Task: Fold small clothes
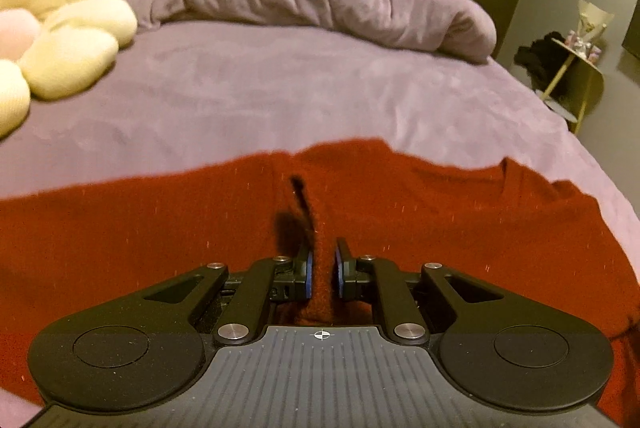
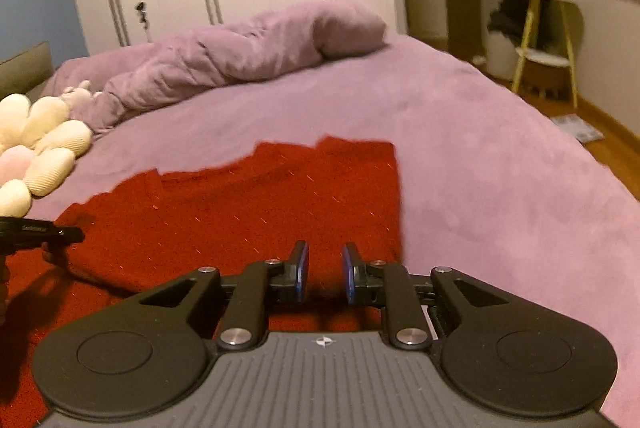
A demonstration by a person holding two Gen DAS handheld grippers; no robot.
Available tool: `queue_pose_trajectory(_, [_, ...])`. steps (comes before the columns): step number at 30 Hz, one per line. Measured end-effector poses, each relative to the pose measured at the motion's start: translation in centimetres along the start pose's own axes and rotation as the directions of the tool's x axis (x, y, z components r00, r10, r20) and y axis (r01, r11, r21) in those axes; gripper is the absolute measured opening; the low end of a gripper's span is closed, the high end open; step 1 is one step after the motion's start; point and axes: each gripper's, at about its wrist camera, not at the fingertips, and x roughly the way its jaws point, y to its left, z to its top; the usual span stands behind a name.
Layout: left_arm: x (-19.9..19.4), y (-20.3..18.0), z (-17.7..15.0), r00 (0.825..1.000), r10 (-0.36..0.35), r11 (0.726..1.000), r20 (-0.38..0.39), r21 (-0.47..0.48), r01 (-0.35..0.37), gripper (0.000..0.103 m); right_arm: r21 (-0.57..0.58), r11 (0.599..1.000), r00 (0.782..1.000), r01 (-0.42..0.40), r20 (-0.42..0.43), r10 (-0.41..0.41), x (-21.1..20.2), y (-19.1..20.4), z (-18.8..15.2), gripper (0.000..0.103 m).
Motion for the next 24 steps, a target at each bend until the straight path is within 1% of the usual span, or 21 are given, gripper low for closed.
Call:
queue_pose_trajectory(2, [-0.6, -0.4, 0.6, 0.999, 0.003, 1.0, 0.037, 0.022, -0.004, 0.013, -0.053, 0.998, 1.0, 0.02, -0.019, -0.021, 1.0, 1.3, 0.6, 0.017])
queue_pose_trajectory(4, [-1.2, -0.6, 1.0, 0.998, -0.016, 0.999, 0.066, 0.032, 0.014, 0.013, -0.071, 0.997, 0.998, 0.022, 0.053, -0.018, 0.4, 2.1, 1.4, 0.017])
queue_pose_trajectory(5, [-1.2, -0.7, 1.1, 0.997, -0.014, 0.999, 0.075, 0.042, 0.011, 0.013, -0.077, 0.997, 0.997, 0.018, 0.073, -0.012, 0.4, 2.5, 1.7, 0.017])
queue_pose_trajectory(6, [-0.9, -0.8, 1.2, 0.997, -0.006, 0.999, 0.076, 0.05, 0.003, 0.013, -0.092, 0.996, 0.998, 0.019, 0.064, -0.013, 0.9, 2.9, 1.9, 0.017])
queue_pose_trajectory(8, [0.2, -0.8, 0.9, 0.999, 0.013, 0.999, 0.038, 0.046, -0.014, 0.013, -0.147, 0.989, 1.0, 0.026, 0.02, -0.024, 2.9, 3.7, 1.7, 0.017])
queue_pose_trajectory(10, [1.3, -0.5, 0.3, 0.999, 0.033, 0.999, -0.01, 0.033, -0.033, 0.013, -0.211, 0.976, 0.997, 0.057, -0.032, -0.065, 4.9, 4.2, 0.9, 0.017])
queue_pose_trajectory(12, [1.8, -0.2, -0.4, 0.999, 0.039, 0.999, -0.034, 0.028, -0.039, 0.013, -0.252, 0.965, 0.994, 0.068, -0.065, -0.087, 6.6, 4.2, -0.1, 0.016])
queue_pose_trajectory(13, [2.0, 0.0, -0.6, 0.998, 0.038, 0.999, -0.042, 0.027, -0.037, 0.014, -0.27, 0.959, 0.993, 0.08, -0.064, -0.101, 7.1, 4.1, -0.6, 0.016])
queue_pose_trajectory(14, [2.2, 0.1, -0.8, 0.998, 0.037, 0.999, -0.046, 0.028, -0.036, 0.014, -0.29, 0.953, 0.994, 0.084, -0.039, -0.1, 7.2, 4.0, -1.1, 0.015])
queue_pose_trajectory(17, [2.4, 0.1, -0.9, 0.998, 0.045, 0.998, -0.053, 0.039, -0.043, 0.016, -0.331, 0.936, 0.992, 0.117, -0.008, -0.126, 7.7, 4.1, -1.6, 0.015])
queue_pose_trajectory(21, [2.4, 0.1, -0.9, 0.996, 0.051, 0.998, -0.068, 0.038, -0.048, 0.02, -0.355, 0.925, 0.989, 0.136, -0.003, -0.147, 8.4, 4.3, -1.4, 0.016])
queue_pose_trajectory(23, [2.0, 0.3, -1.1, 0.996, 0.045, 0.999, -0.074, 0.031, -0.043, 0.024, -0.358, 0.924, 0.989, 0.136, -0.007, -0.149, 8.4, 4.4, -1.3, 0.017])
queue_pose_trajectory(24, [1.8, 0.4, -1.1, 0.996, 0.045, 0.999, -0.078, 0.029, -0.043, 0.03, -0.357, 0.924, 0.989, 0.136, -0.014, -0.15, 8.3, 4.4, -1.2, 0.018])
